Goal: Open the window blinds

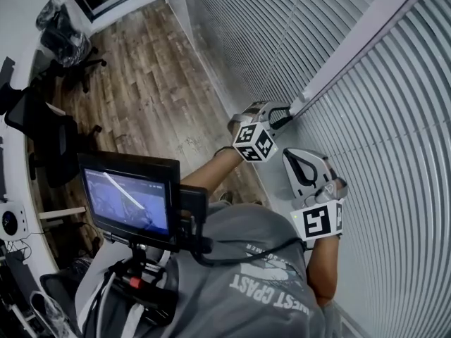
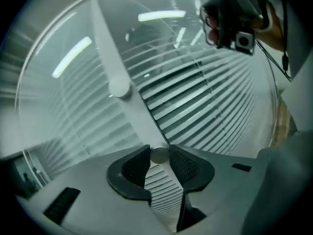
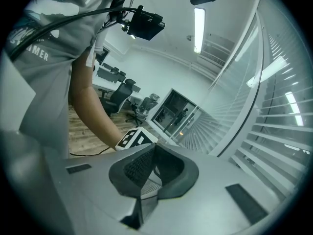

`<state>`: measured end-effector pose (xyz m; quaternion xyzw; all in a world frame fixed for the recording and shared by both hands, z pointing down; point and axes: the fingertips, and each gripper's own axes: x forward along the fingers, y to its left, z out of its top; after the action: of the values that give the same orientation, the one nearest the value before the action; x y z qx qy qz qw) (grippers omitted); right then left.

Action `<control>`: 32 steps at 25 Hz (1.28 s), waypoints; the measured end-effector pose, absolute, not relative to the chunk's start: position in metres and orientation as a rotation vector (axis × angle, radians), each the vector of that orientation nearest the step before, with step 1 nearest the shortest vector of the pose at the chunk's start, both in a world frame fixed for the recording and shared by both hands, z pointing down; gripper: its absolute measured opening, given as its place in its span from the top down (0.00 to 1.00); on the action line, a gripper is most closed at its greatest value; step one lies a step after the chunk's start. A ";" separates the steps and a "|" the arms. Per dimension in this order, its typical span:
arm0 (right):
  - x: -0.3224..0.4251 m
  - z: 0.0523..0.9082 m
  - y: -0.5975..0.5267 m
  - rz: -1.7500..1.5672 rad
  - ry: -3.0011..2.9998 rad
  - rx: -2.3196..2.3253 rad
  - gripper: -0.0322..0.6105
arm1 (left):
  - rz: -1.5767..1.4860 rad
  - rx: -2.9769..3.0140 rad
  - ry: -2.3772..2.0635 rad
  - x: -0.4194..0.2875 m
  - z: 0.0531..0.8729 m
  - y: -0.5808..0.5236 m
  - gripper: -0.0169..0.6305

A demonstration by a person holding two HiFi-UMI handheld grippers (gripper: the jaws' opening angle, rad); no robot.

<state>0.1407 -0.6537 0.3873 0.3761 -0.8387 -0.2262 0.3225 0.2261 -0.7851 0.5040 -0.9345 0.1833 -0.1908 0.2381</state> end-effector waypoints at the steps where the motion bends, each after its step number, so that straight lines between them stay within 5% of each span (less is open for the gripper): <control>1: 0.141 0.385 -0.655 -0.594 -2.205 0.982 0.96 | -0.554 -2.511 0.488 0.229 0.503 -0.785 0.77; 6: 0.146 0.375 -0.664 -0.592 -2.212 0.970 0.96 | -0.345 -3.074 0.534 0.234 0.497 -0.802 0.78; 11: 0.147 0.374 -0.664 -0.587 -2.208 0.981 0.96 | 1.120 -4.226 0.380 0.223 0.500 -0.817 0.78; 13: 0.147 0.374 -0.663 -0.587 -2.208 0.981 0.96 | 1.332 -4.240 0.319 0.223 0.500 -0.816 0.77; 19: 0.149 0.378 -0.658 -0.575 -2.203 1.000 0.96 | -0.256 -3.178 0.486 0.231 0.499 -0.790 0.69; 29: 0.154 0.381 -0.660 -0.541 -2.223 1.022 0.96 | -0.121 -2.993 0.576 0.210 0.458 -0.797 0.70; 32: 0.155 0.381 -0.662 -0.533 -2.230 1.036 0.96 | -0.039 -2.911 0.565 0.205 0.443 -0.792 0.91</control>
<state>0.1553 -0.6619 0.3811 0.3918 -0.8434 -0.2014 0.3076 0.2048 -0.7918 0.4434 -0.9778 0.1897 -0.0133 0.0878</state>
